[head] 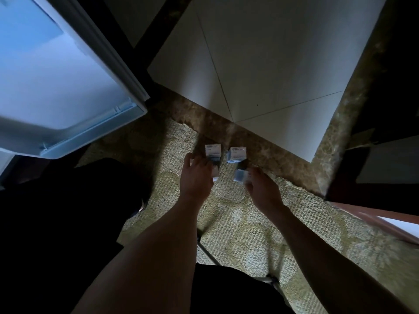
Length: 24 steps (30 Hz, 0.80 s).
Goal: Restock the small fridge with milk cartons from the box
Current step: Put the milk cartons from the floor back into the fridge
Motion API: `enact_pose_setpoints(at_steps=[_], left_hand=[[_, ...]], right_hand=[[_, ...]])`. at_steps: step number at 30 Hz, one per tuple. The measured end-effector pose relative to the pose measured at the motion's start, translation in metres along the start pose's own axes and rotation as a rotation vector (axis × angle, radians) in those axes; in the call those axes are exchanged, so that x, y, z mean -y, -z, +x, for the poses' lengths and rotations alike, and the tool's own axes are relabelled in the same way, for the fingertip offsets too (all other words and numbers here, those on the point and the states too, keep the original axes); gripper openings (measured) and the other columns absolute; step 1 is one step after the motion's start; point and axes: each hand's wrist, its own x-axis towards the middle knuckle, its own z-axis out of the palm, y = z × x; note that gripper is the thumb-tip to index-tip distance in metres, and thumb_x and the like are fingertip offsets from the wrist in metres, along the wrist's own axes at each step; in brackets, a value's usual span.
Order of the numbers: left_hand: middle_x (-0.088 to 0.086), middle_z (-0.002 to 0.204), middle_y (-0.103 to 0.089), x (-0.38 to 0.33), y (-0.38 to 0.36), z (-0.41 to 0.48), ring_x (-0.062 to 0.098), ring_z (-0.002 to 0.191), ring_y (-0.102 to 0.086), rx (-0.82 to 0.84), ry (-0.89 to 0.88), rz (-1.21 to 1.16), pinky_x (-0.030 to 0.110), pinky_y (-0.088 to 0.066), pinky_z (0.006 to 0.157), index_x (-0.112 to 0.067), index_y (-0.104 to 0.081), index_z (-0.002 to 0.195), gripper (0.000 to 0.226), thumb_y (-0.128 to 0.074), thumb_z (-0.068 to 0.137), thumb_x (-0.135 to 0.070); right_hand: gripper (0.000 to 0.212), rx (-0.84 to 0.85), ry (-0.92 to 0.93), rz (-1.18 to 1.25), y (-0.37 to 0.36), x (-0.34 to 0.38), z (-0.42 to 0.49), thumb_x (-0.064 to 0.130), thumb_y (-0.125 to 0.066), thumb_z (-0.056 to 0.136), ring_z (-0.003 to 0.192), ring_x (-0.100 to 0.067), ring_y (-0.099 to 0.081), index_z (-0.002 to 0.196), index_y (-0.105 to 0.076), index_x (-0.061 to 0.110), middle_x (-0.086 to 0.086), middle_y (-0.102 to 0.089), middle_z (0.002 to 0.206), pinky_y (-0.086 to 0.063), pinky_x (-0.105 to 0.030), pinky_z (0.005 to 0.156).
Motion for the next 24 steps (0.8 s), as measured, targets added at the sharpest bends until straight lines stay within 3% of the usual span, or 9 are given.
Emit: enact_pose_setpoints(at_steps=[4,6,9,12,16,19,24], left_hand=[[-0.004,0.106,-0.073,-0.007,0.014,-0.009,0.017,0.107,-0.062,0.013,0.003,-0.016,0.038,-0.018,0.110,-0.022,-0.072,0.100,0.030,-0.075,0.071,-0.024],[-0.003,0.105,-0.073,-0.012,0.027,-0.012,0.017,0.105,-0.063,0.033,0.008,-0.026,0.038,-0.024,0.107,-0.021,-0.072,0.101,0.025,-0.071,0.076,-0.026],[-0.001,0.106,-0.072,-0.019,0.053,-0.012,0.019,0.101,-0.066,0.068,0.035,-0.101,0.032,-0.039,0.088,-0.018,-0.069,0.106,0.025,-0.068,0.082,-0.024],[0.001,0.104,-0.072,-0.022,0.076,-0.013,0.021,0.094,-0.069,0.063,0.032,-0.111,0.026,-0.037,0.070,-0.016,-0.069,0.104,0.022,-0.068,0.084,-0.024],[0.000,0.107,-0.070,-0.019,0.109,-0.019,0.021,0.098,-0.067,0.068,0.032,-0.066,0.029,-0.044,0.079,-0.020,-0.065,0.110,0.030,-0.072,0.082,-0.028],[-0.003,0.104,-0.070,-0.013,0.136,-0.024,0.020,0.096,-0.067,0.019,0.046,-0.060,0.028,-0.044,0.076,-0.024,-0.064,0.110,0.034,-0.075,0.078,-0.032],[-0.002,0.102,-0.069,-0.005,0.189,-0.042,0.022,0.094,-0.068,-0.119,0.064,-0.063,0.029,-0.048,0.074,-0.025,-0.065,0.109,0.032,-0.071,0.077,-0.028]], right_hand=[[0.042,0.026,0.027,0.050,0.009,0.008,-0.014,0.019,-0.072,0.089,0.101,-0.025,-0.066,0.127,-0.054,0.012,-0.007,-0.067,0.116,-0.052,-0.034,0.078],[0.040,0.035,0.029,0.073,0.017,0.016,-0.022,0.023,-0.071,0.090,0.104,-0.023,-0.064,0.126,-0.053,0.014,-0.005,-0.065,0.120,-0.054,-0.034,0.081],[0.035,0.032,0.065,0.089,0.035,0.026,-0.030,0.030,-0.066,0.093,0.108,-0.019,-0.060,0.123,-0.057,0.017,-0.001,-0.062,0.122,-0.053,-0.037,0.085],[0.039,0.030,0.139,0.042,0.056,0.036,-0.031,0.045,-0.052,0.092,0.114,-0.016,-0.056,0.124,-0.060,0.023,0.005,-0.058,0.127,-0.049,-0.032,0.087],[0.037,-0.051,0.125,0.152,0.089,0.058,-0.036,0.024,-0.067,0.093,0.112,-0.021,-0.058,0.128,-0.057,0.016,-0.004,-0.062,0.124,-0.045,-0.030,0.087],[0.037,-0.087,0.162,0.202,0.112,0.073,-0.041,0.021,-0.068,0.093,0.111,-0.021,-0.059,0.128,-0.056,0.015,-0.005,-0.063,0.122,-0.048,-0.033,0.088],[0.034,-0.138,0.279,0.181,0.151,0.104,-0.048,0.021,-0.069,0.092,0.104,-0.017,-0.060,0.123,-0.058,0.018,0.000,-0.062,0.117,-0.046,-0.028,0.081]])
